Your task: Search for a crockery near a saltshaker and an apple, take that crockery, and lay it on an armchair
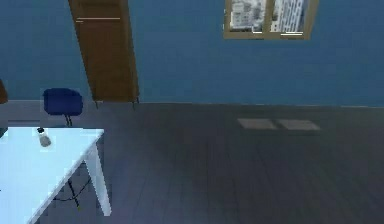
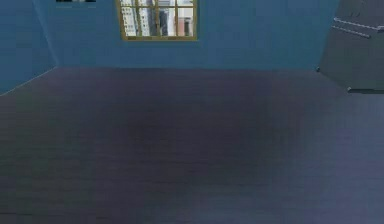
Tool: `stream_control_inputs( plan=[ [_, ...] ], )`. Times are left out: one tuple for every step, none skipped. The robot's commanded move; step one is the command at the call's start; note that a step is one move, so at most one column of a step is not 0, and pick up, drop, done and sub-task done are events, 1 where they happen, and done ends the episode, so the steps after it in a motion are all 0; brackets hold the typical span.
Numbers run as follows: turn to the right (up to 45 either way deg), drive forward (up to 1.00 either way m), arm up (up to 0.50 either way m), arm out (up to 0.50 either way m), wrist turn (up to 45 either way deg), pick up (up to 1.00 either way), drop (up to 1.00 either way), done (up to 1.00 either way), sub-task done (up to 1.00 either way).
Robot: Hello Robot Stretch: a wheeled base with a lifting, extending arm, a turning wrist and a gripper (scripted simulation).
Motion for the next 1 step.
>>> stream_control_inputs(
  plan=[
    [0.0, 1.0, 0.0, 0.0, 0.0, 0.0, 0.0, 0.0, 0.0]
  ],
)
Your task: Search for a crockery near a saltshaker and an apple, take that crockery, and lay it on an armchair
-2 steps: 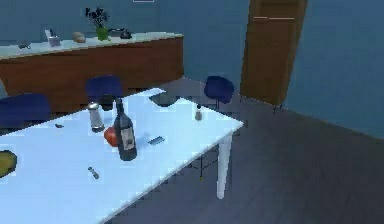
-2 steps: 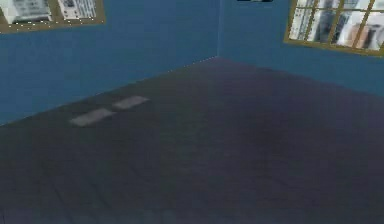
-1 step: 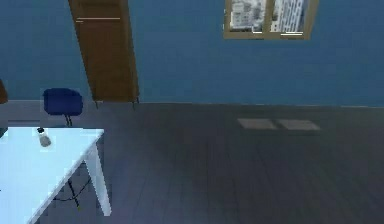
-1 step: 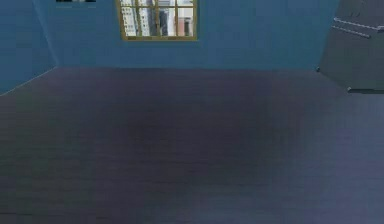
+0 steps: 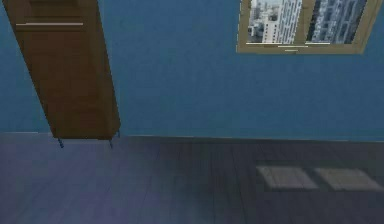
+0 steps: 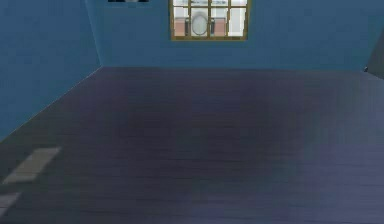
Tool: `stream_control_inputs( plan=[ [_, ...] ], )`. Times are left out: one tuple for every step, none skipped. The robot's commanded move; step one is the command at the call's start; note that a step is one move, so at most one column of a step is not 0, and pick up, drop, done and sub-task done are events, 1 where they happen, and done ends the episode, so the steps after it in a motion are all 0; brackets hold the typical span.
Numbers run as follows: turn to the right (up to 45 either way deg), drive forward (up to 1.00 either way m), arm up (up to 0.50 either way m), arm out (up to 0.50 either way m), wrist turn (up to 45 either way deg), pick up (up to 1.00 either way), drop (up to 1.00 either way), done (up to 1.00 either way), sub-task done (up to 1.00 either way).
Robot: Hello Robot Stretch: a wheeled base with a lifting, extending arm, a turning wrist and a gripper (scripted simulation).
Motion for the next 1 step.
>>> stream_control_inputs(
  plan=[
    [9.0, 0.0, 0.0, 0.0, 0.0, 0.0, 0.0, 0.0, 0.0]
  ],
)
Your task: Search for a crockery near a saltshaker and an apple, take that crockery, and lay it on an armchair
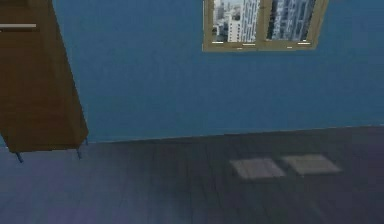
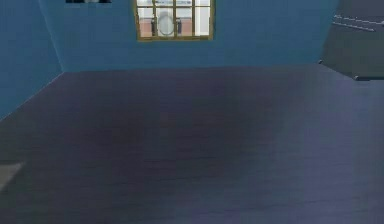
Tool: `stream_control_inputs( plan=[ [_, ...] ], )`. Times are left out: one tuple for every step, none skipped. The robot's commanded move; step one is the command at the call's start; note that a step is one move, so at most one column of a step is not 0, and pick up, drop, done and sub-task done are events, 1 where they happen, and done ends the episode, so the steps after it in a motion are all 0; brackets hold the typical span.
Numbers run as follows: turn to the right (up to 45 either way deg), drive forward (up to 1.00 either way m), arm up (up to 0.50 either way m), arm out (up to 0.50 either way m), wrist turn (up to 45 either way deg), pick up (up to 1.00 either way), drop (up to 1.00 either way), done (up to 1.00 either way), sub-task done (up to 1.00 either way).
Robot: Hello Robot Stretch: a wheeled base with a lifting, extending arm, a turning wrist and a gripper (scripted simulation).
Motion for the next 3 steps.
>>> stream_control_inputs(
  plan=[
    [0.0, 0.35, 0.0, 0.0, 0.0, 0.0, 0.0, 0.0, 0.0],
    [-42.0, 0.0, 0.0, 0.0, 0.0, 0.0, 0.0, 0.0, 0.0],
    [0.0, 0.25, 0.0, 0.0, 0.0, 0.0, 0.0, 0.0, 0.0]
  ],
)
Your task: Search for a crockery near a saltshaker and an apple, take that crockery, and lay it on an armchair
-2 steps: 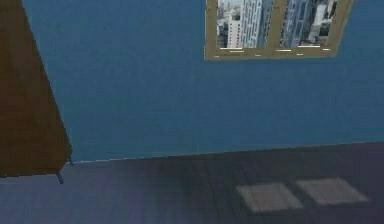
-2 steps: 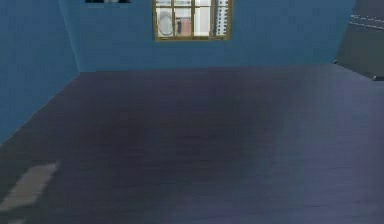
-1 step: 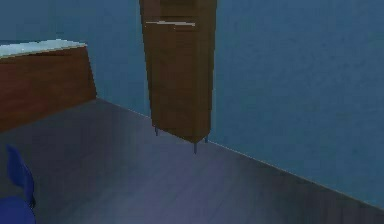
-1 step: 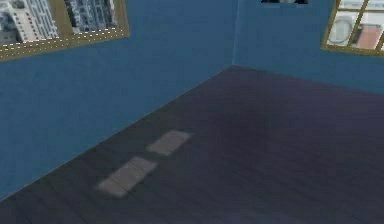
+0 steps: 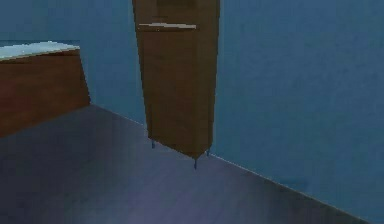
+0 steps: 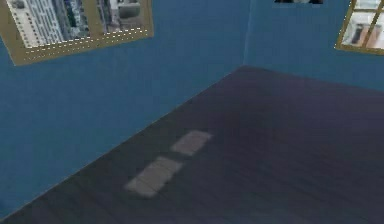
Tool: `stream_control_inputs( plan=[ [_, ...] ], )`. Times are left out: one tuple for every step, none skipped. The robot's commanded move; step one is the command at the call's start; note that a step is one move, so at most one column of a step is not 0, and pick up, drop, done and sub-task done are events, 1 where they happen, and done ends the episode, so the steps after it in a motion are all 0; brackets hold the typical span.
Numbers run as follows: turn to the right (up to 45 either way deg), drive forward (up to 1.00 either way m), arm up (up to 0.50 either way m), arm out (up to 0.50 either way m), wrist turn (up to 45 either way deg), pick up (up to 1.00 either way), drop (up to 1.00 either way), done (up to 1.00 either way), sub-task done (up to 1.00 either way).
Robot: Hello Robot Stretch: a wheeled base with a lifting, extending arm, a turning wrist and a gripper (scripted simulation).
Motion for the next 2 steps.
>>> stream_control_inputs(
  plan=[
    [-45.0, 0.0, 0.0, 0.0, 0.0, 0.0, 0.0, 0.0, 0.0],
    [-45.0, 0.0, 0.0, 0.0, 0.0, 0.0, 0.0, 0.0, 0.0]
  ],
)
